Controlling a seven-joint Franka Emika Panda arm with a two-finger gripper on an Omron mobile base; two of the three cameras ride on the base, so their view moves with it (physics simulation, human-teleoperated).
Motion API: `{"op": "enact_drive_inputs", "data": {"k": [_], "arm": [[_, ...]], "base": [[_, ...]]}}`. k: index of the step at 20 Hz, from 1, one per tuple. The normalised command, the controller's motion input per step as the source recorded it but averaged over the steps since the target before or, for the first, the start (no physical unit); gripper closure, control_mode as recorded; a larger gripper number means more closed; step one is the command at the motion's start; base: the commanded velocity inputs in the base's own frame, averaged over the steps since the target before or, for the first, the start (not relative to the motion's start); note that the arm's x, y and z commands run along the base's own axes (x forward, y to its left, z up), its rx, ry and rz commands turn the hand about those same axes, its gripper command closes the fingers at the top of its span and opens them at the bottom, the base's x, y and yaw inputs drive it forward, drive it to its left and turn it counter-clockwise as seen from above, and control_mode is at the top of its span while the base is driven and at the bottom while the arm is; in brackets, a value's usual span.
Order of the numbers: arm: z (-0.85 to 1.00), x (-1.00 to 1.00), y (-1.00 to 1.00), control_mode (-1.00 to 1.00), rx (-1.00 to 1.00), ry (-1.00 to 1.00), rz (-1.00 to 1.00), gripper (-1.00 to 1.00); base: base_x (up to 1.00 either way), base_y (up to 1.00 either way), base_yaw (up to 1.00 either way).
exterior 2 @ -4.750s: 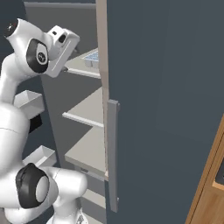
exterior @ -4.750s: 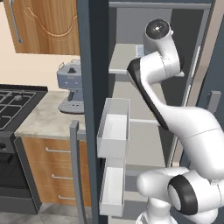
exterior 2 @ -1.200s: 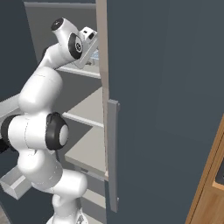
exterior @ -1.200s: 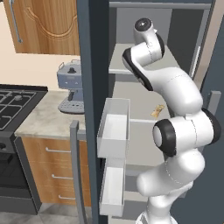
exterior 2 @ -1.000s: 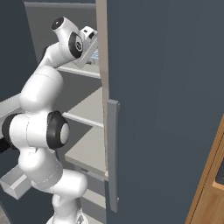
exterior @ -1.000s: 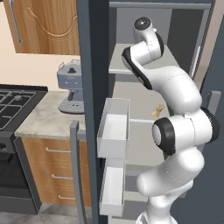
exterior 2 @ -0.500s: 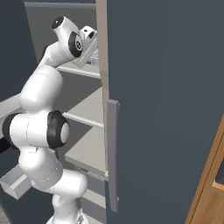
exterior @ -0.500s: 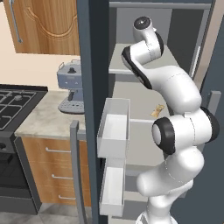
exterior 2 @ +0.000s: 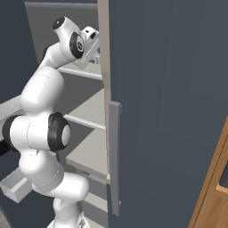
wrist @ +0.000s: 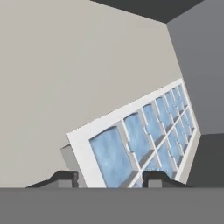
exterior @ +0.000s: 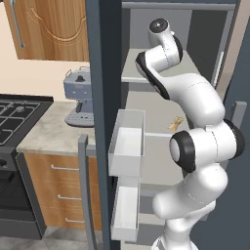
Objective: Open the freezer door, pick up the ice cube tray from the freezer, and place it on the dining counter.
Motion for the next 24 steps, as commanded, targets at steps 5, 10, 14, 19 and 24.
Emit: {"op": "enact_drive_inputs", "data": {"k": [5, 10, 14, 19, 24], "arm": [[0.00, 0.00, 0.00, -1.00, 0.00, 0.00, 0.00, 1.00], [0.00, 0.00, 0.00, -1.00, 0.00, 0.00, 0.00, 1.00], [0.00, 0.00, 0.00, -1.00, 0.00, 0.00, 0.00, 1.00], [0.00, -0.05, 0.00, -1.00, 0.00, -0.11, 0.00, 1.00], [0.00, -0.11, 0.00, -1.00, -0.03, -0.21, 0.00, 1.00]], "base": [[0.00, 0.00, 0.00], [0.00, 0.00, 0.00], [0.00, 0.00, 0.00], [0.00, 0.00, 0.00], [0.00, 0.00, 0.00]]}}
